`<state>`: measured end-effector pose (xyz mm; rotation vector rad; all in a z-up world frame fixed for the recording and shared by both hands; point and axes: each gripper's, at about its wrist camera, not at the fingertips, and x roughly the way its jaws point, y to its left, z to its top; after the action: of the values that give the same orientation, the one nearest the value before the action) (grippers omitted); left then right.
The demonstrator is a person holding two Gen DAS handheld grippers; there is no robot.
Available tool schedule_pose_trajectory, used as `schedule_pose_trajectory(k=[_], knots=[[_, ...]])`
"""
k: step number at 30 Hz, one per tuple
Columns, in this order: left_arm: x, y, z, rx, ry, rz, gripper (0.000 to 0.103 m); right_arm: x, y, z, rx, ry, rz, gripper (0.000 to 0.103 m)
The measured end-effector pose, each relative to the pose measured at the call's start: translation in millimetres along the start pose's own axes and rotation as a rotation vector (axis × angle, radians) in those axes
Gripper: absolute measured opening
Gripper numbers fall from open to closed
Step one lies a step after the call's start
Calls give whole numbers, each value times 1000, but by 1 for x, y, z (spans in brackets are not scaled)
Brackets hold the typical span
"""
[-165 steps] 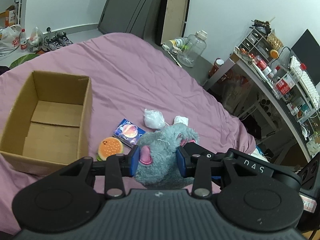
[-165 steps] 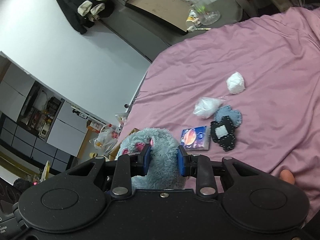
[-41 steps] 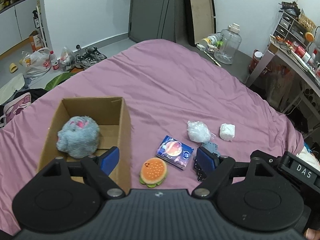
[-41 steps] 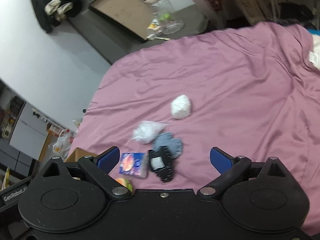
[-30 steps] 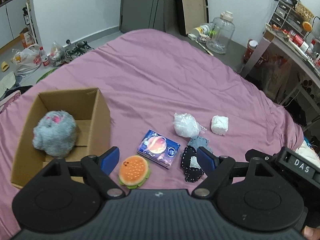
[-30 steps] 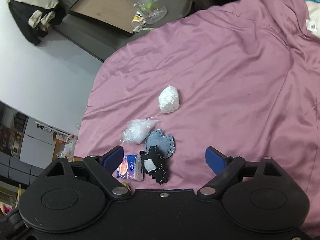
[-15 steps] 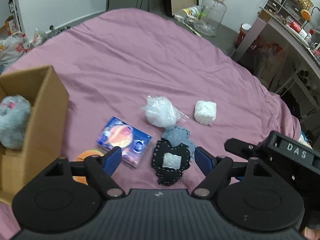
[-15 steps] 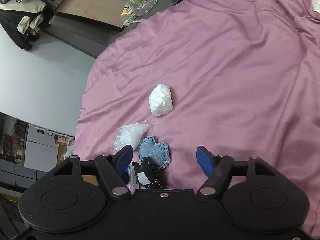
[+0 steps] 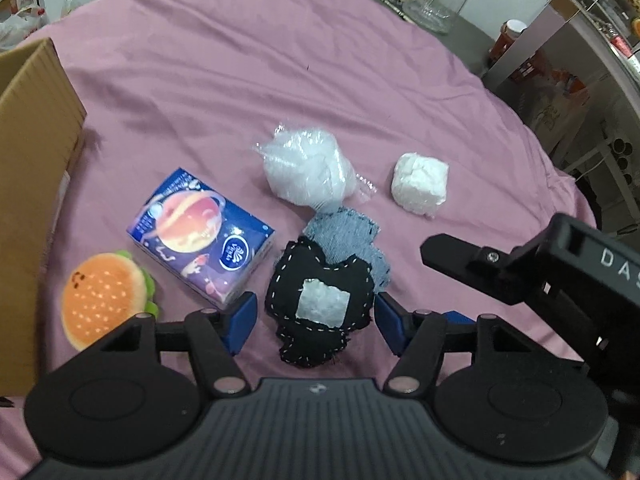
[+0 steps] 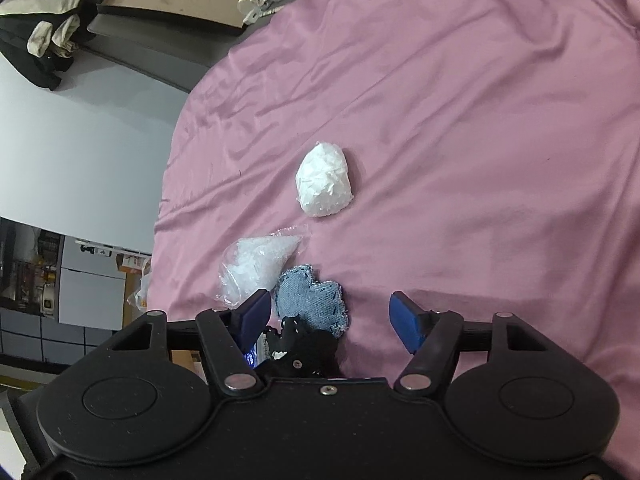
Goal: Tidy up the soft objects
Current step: 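Grasp the black patch with the left gripper while the right moves to the denim heart, then grasp the blue denim heart with the right gripper while the left holds the black patch, then carry the black patch and denim heart with both grippers over the box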
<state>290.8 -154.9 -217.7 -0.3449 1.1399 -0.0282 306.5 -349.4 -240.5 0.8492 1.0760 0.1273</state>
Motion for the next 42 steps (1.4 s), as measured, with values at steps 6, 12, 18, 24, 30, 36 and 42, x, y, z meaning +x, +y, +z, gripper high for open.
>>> schedule_pose_trajectory(k=[6,12,18,24,30,36,42], knots=[[1,1,4,-17,23,-23,39,8,8,6,-28,5,-11,66],[-16,6,5,-29,-5,-51,39,18,13,9,-53,29,-25,65],[-34,15,10,-44,-47,-44,39,32,27,8,-115,65,-46,65],[-48,31,17,-65,-70,-11,39,33,34,0,-184,69,-76,49],[-65,40,21,-77,-91,7,39,29,37,-7,-218,74,-78,25],[-89,45,21,-75,-119,4,39,7,48,-22,-266,31,-75,20],[-112,53,18,-76,-145,0,39,-26,55,-45,-300,-30,-81,20]])
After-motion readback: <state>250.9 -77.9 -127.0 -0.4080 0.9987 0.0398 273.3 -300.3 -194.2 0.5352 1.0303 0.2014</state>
